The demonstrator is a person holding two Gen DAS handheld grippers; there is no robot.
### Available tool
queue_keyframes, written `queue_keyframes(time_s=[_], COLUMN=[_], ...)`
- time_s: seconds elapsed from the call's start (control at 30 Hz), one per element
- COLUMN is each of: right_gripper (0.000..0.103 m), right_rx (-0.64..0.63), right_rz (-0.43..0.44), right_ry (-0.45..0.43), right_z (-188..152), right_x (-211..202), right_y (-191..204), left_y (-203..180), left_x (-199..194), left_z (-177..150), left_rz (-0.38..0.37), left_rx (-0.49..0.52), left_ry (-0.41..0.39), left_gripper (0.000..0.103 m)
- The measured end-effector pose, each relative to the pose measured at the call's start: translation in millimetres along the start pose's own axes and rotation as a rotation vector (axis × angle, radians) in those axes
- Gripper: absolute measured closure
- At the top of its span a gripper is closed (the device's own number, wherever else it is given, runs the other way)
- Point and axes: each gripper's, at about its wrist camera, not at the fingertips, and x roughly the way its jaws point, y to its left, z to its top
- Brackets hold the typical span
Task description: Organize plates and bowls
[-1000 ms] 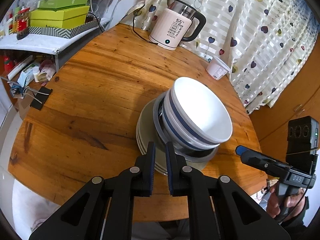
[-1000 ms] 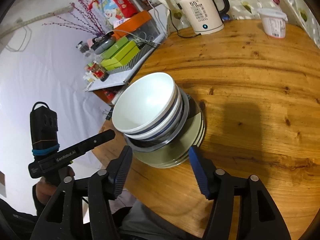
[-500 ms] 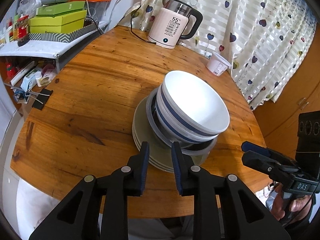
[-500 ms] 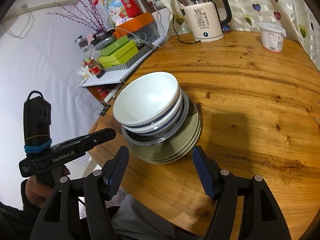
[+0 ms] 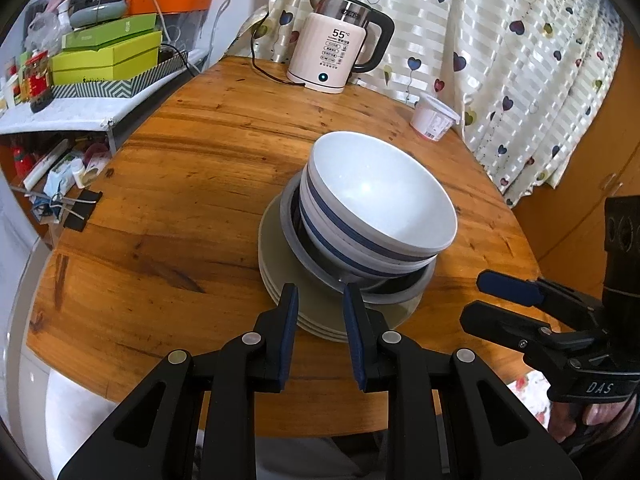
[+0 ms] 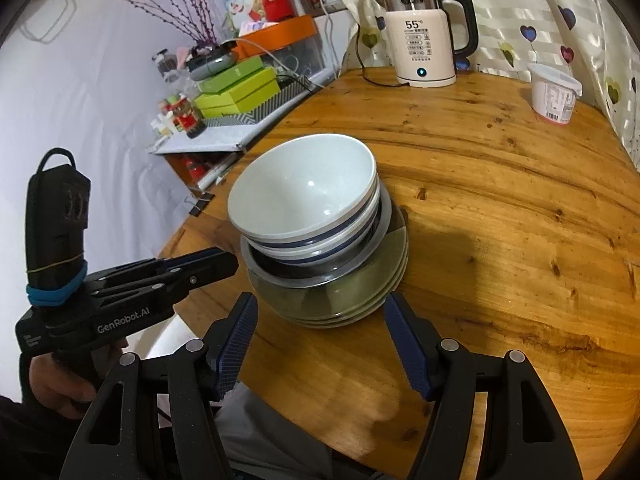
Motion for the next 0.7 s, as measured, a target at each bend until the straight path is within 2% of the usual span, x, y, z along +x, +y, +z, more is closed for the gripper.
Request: queue_keyframes(time_s=[0.1,0.17,0.2,0.47,0.7], right_gripper=[0.036,0.036,0.036,0.036,0.036], right_rx=[-0.013,-0.021,-0.025,-0.064,-0.081], right_rz=[-0.021,-0.031,-0.036,-0.066,-0.090], right_ry=[0.004,0.008,0.011,0.019,0.023], right_z=[1,1,0,-4,-7], right_x=[3,5,6,12,15], right_y=[3,4,5,11,13], left_y=[-2,-3,-4,-9,-9], left_x=[1,3,3,5,8], left_z=[-1,-1,-2,-6,-9], left_rz=[0.019,0.024,0.028,0.053,0.096], left_rx=[0.012,0.018,0.023,0.051,0.058], left_ry=[0.001,0.004,0.004,-0.001,0.004], left_gripper=[0.075,0.057,0.055,0.049,0.048])
